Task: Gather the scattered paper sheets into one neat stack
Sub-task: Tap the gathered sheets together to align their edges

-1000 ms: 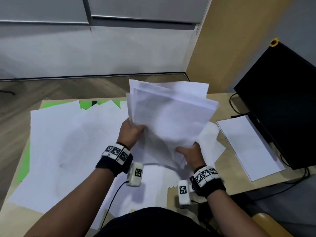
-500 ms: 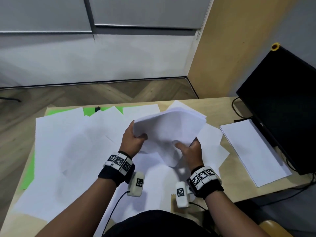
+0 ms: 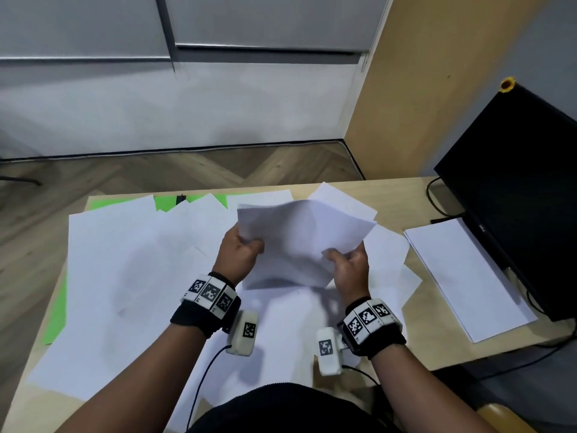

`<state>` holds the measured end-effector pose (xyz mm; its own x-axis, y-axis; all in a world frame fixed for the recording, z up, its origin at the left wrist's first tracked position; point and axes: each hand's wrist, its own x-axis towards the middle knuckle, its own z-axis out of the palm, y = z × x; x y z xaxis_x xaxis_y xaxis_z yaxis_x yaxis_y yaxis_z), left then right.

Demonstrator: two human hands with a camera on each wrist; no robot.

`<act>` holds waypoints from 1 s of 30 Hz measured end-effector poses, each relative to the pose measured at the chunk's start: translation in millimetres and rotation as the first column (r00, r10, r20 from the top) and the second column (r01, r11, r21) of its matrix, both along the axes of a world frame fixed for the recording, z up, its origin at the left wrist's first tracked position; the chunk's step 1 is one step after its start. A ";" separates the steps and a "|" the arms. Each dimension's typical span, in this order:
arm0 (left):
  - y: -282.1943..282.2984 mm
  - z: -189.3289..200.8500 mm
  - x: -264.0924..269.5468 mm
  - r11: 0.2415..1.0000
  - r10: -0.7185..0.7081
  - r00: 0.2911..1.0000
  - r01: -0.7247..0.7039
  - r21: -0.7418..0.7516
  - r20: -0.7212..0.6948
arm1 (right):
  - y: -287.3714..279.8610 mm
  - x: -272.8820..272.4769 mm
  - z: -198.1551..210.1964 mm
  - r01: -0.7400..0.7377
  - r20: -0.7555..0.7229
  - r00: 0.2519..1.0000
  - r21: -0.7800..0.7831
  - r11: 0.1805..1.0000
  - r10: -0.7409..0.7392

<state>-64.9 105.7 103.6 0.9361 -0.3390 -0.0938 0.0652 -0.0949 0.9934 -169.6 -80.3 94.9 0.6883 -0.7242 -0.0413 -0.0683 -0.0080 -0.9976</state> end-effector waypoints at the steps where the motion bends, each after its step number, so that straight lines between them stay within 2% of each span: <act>1: -1.7 1.3 -0.3 1.000 0.012 1.000 -0.012 -0.020 -0.004 | 0.3 2.5 0.6 0.003 0.008 1.000 0.011 1.000 -0.003; 6: -1.6 6.8 2.1 0.986 0.100 0.995 -0.100 -0.134 -0.012 | -1.8 8.1 2.6 0.042 0.043 0.998 0.063 0.997 -0.044; 11: 1.4 -6.6 -3.5 0.999 0.021 0.993 -0.024 -0.022 -0.117 | 4.3 2.3 -13.4 0.004 -0.073 0.997 0.085 0.996 0.003; 18: 4.9 5.6 2.7 0.997 -0.004 0.997 -0.002 -0.076 -0.075 | 2.1 5.3 -9.7 0.021 0.003 1.000 0.093 0.995 -0.022; 22: 8.9 -16.8 0.3 0.994 -0.074 0.982 0.087 0.067 -0.173 | 9.8 3.8 -23.3 -0.024 -0.131 0.991 0.087 0.996 0.036; 24: 8.4 -23.6 -2.1 0.992 -0.058 0.981 0.077 0.096 -0.186 | 13.4 4.6 -22.6 -0.032 -0.153 0.987 0.074 0.997 0.043; 28: 10.5 -24.5 -2.6 1.000 -0.004 0.983 0.008 0.019 -0.182 | 12.9 0.1 -15.8 -0.014 -0.113 0.993 0.095 0.995 0.024; 30: 12.9 -30.9 -4.8 0.999 -0.001 0.980 0.010 0.042 -0.201 | 11.8 -6.3 -24.4 -0.034 -0.140 0.989 0.079 0.996 0.045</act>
<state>-69.7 118.6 72.7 0.8949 -0.3357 -0.2940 0.2620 -0.1380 0.9551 -175.8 -68.5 70.5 0.6994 -0.6878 -0.1944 -0.2101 0.0621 -0.9757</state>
